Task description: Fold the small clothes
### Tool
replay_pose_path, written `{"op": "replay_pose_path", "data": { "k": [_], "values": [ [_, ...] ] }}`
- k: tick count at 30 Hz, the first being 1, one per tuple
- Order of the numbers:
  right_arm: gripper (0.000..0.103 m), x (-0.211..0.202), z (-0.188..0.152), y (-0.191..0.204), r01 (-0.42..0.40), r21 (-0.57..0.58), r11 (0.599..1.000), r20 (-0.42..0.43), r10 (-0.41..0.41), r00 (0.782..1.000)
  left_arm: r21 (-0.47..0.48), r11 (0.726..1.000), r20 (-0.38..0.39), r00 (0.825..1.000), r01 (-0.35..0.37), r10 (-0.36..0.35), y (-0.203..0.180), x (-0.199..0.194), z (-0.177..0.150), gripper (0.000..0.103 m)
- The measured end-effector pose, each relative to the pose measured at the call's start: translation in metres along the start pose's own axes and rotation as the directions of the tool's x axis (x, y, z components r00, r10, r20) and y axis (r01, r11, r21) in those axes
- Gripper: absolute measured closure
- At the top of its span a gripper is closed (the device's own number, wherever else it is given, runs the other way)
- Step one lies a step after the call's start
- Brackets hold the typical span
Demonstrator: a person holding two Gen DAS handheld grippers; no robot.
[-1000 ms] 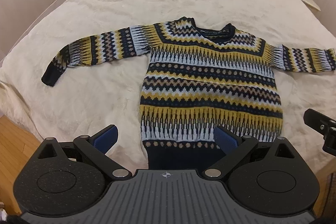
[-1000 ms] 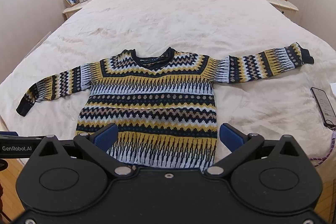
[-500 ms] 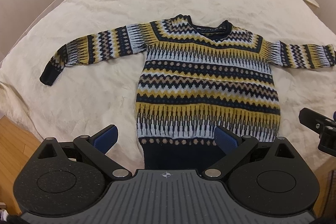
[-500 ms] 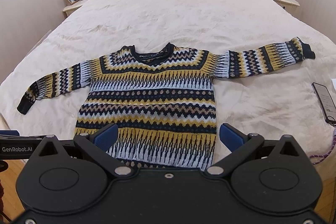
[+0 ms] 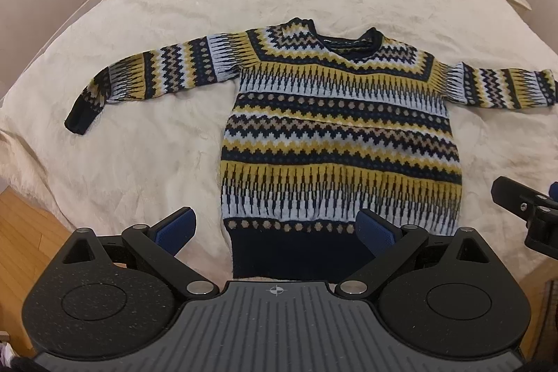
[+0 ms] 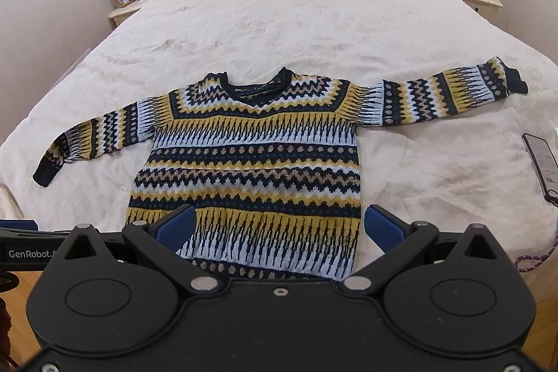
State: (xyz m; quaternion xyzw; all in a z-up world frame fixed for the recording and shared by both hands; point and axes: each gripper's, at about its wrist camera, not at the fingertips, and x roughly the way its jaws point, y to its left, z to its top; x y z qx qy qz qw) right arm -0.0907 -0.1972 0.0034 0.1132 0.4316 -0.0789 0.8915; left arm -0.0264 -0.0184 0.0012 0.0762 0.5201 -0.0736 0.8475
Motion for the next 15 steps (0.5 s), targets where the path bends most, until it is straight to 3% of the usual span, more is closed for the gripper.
{"op": "replay_pose_path", "data": {
  "k": [15],
  "values": [
    [0.001,-0.0009,-0.0028,-0.0106,-0.029,0.004,1.0,-0.003,0.029,1.0,-0.007,1.0,-0.019,1.0,-0.013,0.013,-0.0076,-0.0031,-0.0036,0.003]
  ]
}}
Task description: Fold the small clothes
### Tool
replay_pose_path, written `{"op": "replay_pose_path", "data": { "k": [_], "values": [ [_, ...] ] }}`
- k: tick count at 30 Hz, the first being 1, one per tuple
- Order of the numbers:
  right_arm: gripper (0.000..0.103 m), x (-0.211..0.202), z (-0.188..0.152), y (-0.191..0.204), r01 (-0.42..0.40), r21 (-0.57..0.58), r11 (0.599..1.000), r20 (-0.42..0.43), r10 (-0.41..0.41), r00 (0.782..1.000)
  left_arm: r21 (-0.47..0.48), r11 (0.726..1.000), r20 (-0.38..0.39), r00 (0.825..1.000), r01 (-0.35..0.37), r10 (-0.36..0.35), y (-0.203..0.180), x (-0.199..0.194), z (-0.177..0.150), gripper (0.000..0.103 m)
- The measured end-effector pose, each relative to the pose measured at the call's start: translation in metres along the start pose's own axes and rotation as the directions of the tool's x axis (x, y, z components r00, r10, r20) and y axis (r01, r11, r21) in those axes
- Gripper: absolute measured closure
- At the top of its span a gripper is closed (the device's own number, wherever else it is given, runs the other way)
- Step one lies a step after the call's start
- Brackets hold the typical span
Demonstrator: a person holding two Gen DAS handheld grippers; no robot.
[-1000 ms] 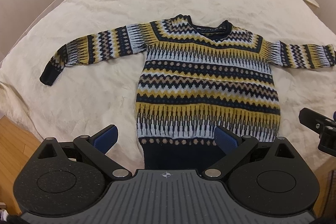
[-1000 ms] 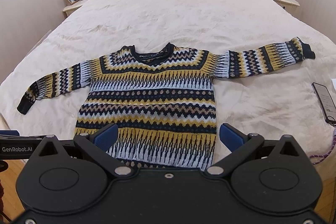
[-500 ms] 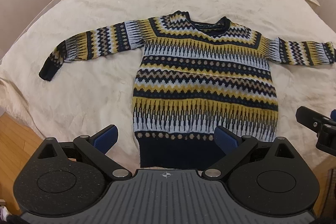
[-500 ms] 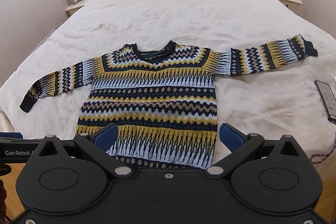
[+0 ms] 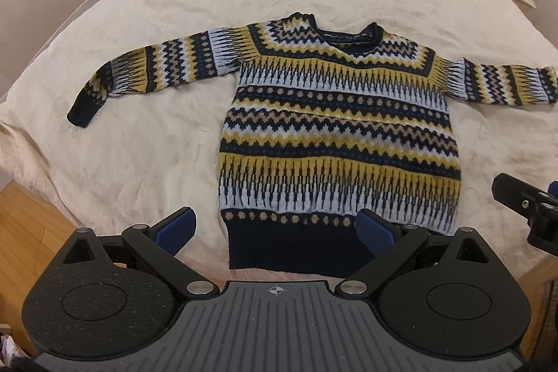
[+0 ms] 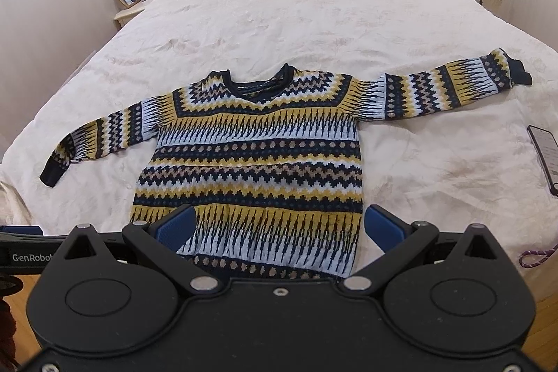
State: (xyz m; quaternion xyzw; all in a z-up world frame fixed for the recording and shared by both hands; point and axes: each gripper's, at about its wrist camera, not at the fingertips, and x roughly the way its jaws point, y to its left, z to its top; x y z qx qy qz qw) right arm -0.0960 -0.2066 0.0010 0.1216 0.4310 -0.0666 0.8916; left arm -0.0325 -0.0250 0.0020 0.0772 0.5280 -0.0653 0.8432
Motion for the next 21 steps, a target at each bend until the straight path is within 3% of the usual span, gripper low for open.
{"op": "replay_pose_path", "data": {
  "k": [21],
  "values": [
    [0.001,0.012,0.008,-0.003,-0.041,-0.038,0.998,-0.033,0.039,0.999,0.004,1.0,-0.059,0.998,-0.029,0.029,-0.006,0.01,0.012,0.003]
  ]
}}
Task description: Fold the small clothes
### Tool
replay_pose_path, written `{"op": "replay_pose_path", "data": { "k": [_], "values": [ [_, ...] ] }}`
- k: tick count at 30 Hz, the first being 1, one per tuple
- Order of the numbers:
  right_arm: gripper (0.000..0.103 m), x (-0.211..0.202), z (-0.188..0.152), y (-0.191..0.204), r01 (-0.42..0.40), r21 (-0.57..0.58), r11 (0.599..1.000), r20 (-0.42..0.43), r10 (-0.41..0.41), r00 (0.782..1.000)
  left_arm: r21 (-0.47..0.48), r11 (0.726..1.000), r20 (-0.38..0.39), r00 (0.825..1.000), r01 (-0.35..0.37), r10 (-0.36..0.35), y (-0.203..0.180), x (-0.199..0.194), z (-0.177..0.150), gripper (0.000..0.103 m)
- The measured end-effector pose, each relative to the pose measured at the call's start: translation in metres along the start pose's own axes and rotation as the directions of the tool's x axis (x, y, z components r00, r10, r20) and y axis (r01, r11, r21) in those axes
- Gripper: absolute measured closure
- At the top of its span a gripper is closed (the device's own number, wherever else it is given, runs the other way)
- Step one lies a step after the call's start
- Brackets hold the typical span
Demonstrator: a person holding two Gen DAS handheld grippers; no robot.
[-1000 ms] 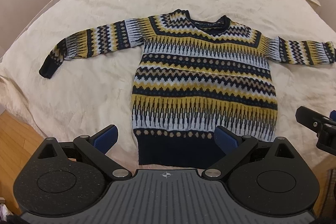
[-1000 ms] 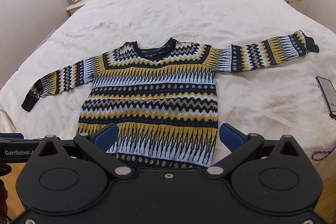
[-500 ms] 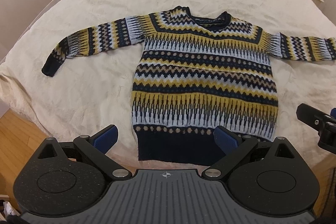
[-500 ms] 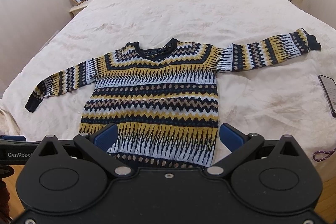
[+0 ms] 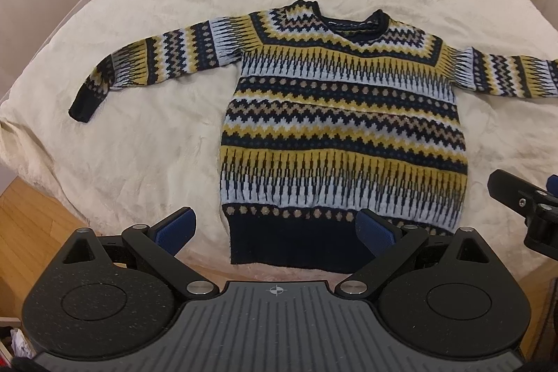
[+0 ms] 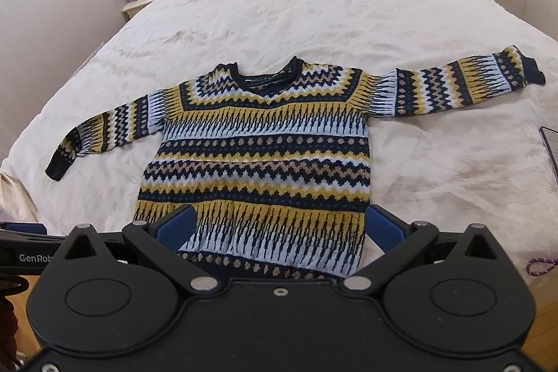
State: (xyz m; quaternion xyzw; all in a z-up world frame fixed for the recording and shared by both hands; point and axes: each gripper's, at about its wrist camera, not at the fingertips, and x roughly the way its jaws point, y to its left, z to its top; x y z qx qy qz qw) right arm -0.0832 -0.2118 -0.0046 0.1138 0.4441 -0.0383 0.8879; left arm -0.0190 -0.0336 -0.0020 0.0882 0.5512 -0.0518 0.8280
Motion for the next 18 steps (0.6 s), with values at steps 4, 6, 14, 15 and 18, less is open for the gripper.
{"op": "replay_pose_path", "data": {
  "k": [4,6,14,15,18],
  "values": [
    [0.001,0.006,0.006,0.001,-0.018,-0.008,1.0,-0.002,0.018,1.0,-0.007,1.0,0.009,1.0,-0.005,0.005,0.001,0.004,0.009,0.003],
    [0.001,0.009,0.01,0.002,-0.024,-0.012,1.0,0.009,0.024,1.0,-0.012,1.0,0.023,1.0,-0.002,0.002,0.001,0.007,0.015,0.003],
    [0.001,0.024,0.039,0.006,-0.046,-0.017,0.999,0.084,0.047,0.995,0.009,1.0,0.2,0.979,0.025,-0.026,0.002,0.017,0.055,0.004],
    [0.001,0.025,0.042,0.005,-0.044,-0.009,0.999,0.104,0.045,0.994,0.022,1.0,0.232,0.973,0.017,-0.021,0.002,0.018,0.061,0.004],
    [0.001,0.032,0.055,0.005,-0.026,0.009,1.0,0.172,0.024,0.985,0.066,0.998,0.296,0.954,0.021,-0.04,0.0,0.026,0.079,0.004]
  ]
}}
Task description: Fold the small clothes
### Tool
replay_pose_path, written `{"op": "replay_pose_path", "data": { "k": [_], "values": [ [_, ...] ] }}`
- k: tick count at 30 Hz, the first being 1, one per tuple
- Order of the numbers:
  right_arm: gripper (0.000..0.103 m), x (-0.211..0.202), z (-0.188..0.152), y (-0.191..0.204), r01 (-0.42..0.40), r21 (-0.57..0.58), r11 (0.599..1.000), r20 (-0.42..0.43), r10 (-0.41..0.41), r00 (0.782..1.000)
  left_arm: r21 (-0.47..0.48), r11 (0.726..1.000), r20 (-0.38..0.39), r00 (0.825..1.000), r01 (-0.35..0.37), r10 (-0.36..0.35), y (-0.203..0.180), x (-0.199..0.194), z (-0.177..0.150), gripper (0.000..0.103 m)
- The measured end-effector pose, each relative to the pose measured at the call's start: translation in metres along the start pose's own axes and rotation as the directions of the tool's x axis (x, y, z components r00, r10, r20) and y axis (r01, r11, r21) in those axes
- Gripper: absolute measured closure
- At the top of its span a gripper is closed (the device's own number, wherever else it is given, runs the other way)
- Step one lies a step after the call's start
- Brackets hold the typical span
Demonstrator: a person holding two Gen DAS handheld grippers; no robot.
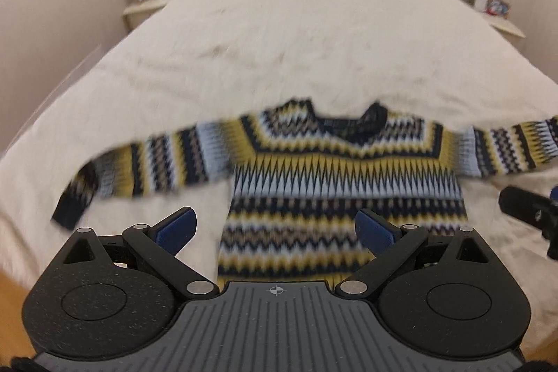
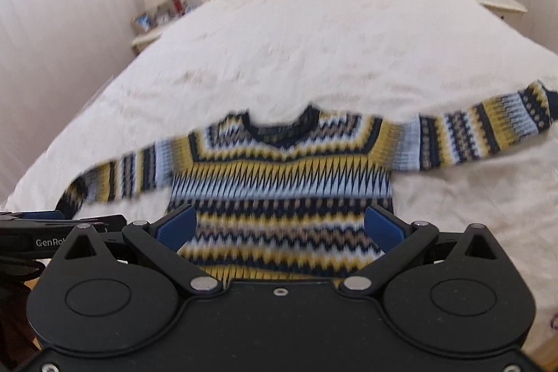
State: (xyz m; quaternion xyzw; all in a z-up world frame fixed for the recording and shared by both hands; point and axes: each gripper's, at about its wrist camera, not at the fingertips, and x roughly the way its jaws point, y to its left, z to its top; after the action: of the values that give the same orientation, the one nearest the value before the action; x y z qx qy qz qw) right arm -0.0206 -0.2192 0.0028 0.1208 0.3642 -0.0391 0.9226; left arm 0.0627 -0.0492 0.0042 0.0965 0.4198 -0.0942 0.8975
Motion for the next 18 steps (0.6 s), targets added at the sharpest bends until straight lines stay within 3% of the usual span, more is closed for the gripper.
{"op": "replay_pose_path", "data": {
  "k": [6,10,14,18],
  "values": [
    [0.001,0.033,0.023,0.006,0.034,-0.052,0.998,0.089,-0.029,0.996,0.012,0.994,0.041,0.993,0.108,-0.109,0.009,0.037,0.023,0.004],
    [0.001,0.061,0.038,0.012,0.047,-0.094,0.994,0.095,-0.038,0.995,-0.068,0.956,0.07,0.957,0.285,-0.28,0.027,0.068,0.035,0.004],
    [0.001,0.083,0.05,0.013,0.054,-0.117,0.992,0.088,-0.044,0.995,-0.008,0.968,0.024,0.968,0.25,-0.25,0.021,0.102,0.046,0.004],
    [0.025,0.112,0.064,0.007,0.042,-0.149,0.988,0.015,-0.04,0.999,-0.014,0.969,-0.025,0.969,0.246,-0.246,0.02,0.13,0.053,0.004]
  ]
}}
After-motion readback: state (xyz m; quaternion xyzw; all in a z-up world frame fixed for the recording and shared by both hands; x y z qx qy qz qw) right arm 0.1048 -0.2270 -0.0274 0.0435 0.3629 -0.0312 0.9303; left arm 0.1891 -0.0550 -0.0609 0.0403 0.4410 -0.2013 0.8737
